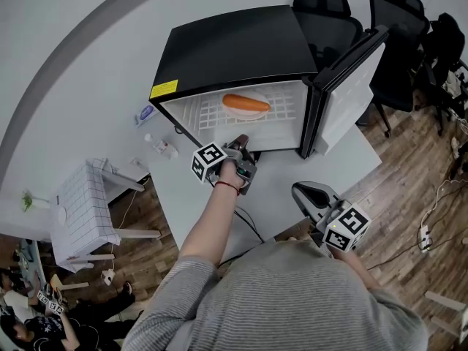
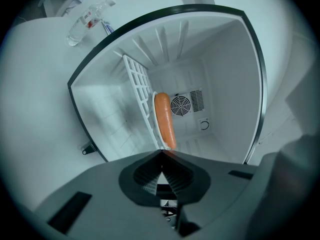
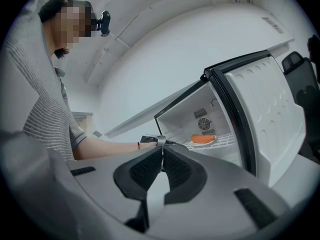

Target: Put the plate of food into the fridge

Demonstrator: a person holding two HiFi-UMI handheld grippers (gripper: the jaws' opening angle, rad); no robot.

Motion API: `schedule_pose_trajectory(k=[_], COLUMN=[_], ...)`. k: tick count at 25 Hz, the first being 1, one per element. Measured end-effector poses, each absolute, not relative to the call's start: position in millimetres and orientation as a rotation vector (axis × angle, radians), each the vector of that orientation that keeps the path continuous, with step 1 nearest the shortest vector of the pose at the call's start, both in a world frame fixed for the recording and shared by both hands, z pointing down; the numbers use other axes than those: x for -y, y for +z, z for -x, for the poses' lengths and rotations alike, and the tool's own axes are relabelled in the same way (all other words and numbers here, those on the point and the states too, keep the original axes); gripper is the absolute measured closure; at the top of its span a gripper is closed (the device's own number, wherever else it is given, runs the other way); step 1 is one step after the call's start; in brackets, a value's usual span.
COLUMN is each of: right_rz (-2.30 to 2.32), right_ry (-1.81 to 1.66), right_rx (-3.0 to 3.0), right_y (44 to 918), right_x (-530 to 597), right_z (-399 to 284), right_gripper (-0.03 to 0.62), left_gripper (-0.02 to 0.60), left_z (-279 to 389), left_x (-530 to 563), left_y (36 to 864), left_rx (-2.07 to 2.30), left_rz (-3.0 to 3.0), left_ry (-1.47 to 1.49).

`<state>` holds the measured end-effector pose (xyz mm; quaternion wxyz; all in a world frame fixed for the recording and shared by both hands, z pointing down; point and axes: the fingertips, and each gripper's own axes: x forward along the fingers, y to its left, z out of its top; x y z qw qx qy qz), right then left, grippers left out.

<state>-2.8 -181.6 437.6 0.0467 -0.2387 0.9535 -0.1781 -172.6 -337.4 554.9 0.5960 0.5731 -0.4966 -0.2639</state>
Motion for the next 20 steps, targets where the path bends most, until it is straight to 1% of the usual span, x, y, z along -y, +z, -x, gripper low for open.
schedule_pose_trajectory(k=[15,20], right_rz=[0.717,0.685], right_ry=[-0.547,-0.546], right_rx=[-2.930,-2.948], right_y=[443.3,445.0], right_x=[176.5,174.1], right_z=[-1.1,-0.8], right_gripper=[0.579,0.579], left_gripper=[0.571,0.571], left_z=[163.5,150.1], left_x=[312.4,289.6], left_y=[539.2,529.7], left_rx=[1.276,1.293], left_rz=[-1.612,-1.788], left_ry=[-0.439,-0.316])
